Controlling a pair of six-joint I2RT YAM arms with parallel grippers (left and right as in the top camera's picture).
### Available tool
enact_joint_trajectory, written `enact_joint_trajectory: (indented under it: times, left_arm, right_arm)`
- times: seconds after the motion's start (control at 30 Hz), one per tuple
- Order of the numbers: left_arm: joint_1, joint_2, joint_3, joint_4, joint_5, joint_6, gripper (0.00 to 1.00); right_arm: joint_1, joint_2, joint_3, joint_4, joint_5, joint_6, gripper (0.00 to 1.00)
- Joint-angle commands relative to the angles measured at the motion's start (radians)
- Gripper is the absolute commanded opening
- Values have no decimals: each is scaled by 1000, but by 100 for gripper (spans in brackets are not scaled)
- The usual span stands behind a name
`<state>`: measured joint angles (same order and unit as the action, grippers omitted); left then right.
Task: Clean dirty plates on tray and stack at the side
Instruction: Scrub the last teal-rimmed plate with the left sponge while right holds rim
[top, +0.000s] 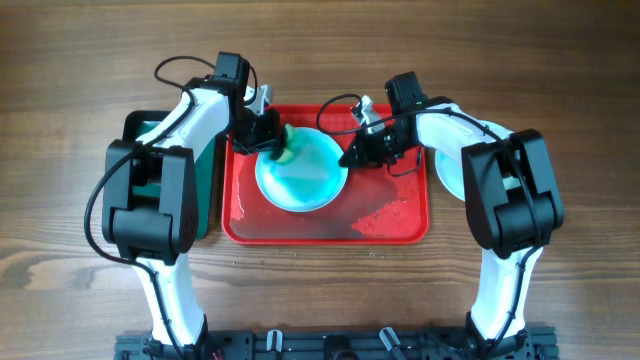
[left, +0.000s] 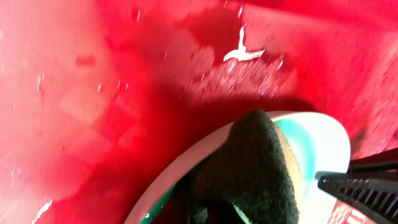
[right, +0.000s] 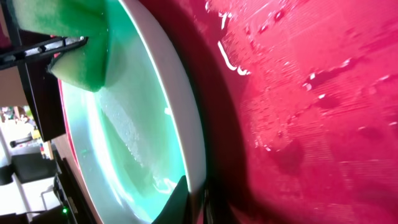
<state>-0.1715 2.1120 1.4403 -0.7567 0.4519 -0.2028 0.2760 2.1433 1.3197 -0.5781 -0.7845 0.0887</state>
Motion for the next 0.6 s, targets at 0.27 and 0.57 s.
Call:
enact_joint_trajectory:
  times: [0.27, 0.57]
  left_arm:
    - [-90, 37, -15, -310, 91, 437, 4]
    - [-151, 37, -15, -123, 213, 354, 4]
  right_arm:
    - [2, 10, 0, -5, -84, -6, 4]
    - [2, 10, 0, -2, -84, -6, 4]
